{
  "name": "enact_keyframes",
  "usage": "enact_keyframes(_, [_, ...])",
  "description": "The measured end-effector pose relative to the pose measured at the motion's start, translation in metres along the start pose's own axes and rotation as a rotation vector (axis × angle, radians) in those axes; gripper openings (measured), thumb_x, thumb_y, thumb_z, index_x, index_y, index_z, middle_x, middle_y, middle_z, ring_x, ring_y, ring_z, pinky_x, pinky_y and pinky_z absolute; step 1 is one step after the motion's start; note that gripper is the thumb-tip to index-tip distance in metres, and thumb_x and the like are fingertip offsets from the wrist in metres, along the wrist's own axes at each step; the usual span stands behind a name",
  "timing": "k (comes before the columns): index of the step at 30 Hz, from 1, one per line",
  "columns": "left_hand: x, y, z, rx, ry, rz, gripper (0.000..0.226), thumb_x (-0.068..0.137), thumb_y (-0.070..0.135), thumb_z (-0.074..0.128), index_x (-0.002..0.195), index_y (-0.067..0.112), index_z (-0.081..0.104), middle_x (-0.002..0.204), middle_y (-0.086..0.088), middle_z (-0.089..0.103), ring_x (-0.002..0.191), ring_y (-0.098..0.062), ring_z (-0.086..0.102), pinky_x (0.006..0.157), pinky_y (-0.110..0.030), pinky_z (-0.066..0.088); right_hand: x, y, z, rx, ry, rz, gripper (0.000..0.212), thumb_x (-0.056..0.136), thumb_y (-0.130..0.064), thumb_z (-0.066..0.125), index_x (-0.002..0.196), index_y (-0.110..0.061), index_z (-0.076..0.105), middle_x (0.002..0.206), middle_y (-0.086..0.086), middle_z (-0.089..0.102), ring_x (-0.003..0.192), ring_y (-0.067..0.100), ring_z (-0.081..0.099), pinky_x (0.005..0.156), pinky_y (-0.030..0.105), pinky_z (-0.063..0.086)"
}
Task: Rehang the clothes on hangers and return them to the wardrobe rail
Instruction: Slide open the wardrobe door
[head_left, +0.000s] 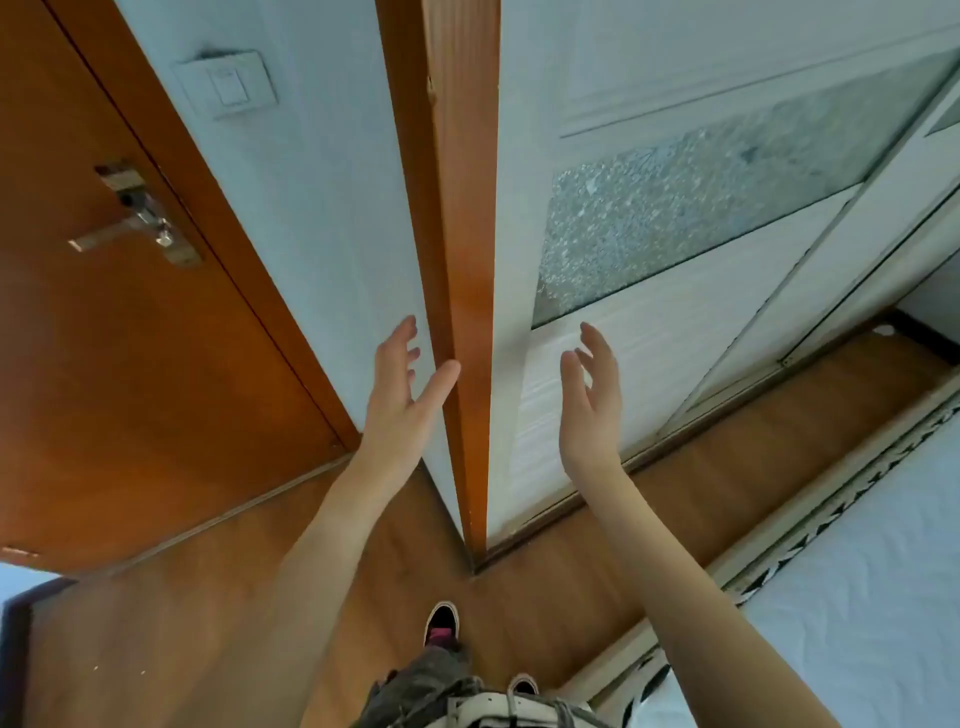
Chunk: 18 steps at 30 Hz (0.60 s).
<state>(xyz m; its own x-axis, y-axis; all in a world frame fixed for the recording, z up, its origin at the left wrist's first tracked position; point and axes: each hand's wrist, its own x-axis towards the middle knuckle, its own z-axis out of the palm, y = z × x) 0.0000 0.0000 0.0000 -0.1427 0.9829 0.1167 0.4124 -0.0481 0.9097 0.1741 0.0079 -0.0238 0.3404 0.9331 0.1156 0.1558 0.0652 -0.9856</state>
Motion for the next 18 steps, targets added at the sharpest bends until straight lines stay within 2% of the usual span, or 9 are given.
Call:
enact_keyframes(3, [0.024, 0.007, -0.001, -0.051, 0.012, 0.103, 0.090, 0.071, 0.083, 0.045, 0.145, 0.036, 0.029, 0.151, 0.007, 0.034, 0.134, -0.012, 0.042, 0.106, -0.037, 0.046, 0.002, -0.011, 0.029, -0.056, 0.003, -0.094, 0.057, 0.097, -0.053, 0.041, 0.149, -0.040, 0.024, 0.156, -0.019, 0.026, 0.143, 0.002, 0.026, 0.117, 0.040, 0.030])
enact_keyframes(7, [0.039, -0.003, 0.000, -0.053, 0.057, 0.214, 0.094, 0.074, 0.082, 0.046, 0.147, 0.024, 0.032, 0.146, -0.001, 0.038, 0.129, -0.017, 0.047, 0.100, -0.042, 0.052, 0.005, -0.010, 0.060, -0.049, 0.018, -0.108, 0.070, 0.092, -0.063, 0.038, 0.153, -0.039, 0.015, 0.161, -0.016, 0.014, 0.149, 0.005, 0.012, 0.119, 0.051, 0.022])
enact_keyframes(11, [0.042, -0.007, 0.001, -0.084, 0.027, 0.247, 0.083, 0.078, 0.077, 0.047, 0.145, 0.032, 0.027, 0.145, 0.000, 0.036, 0.128, -0.019, 0.047, 0.096, -0.043, 0.055, 0.008, -0.001, 0.074, -0.014, 0.051, -0.151, 0.070, 0.092, -0.064, 0.036, 0.153, -0.041, 0.011, 0.163, -0.014, 0.009, 0.151, 0.008, 0.005, 0.120, 0.053, 0.017])
enact_keyframes(18, [0.042, -0.013, 0.003, -0.121, 0.043, 0.307, 0.077, 0.084, 0.066, 0.050, 0.146, 0.026, 0.028, 0.142, -0.004, 0.038, 0.128, -0.021, 0.047, 0.096, -0.044, 0.054, 0.015, 0.002, 0.074, -0.062, 0.074, -0.181, 0.079, 0.089, -0.070, 0.034, 0.155, -0.032, 0.009, 0.163, -0.014, 0.010, 0.151, 0.012, 0.003, 0.120, 0.055, 0.016])
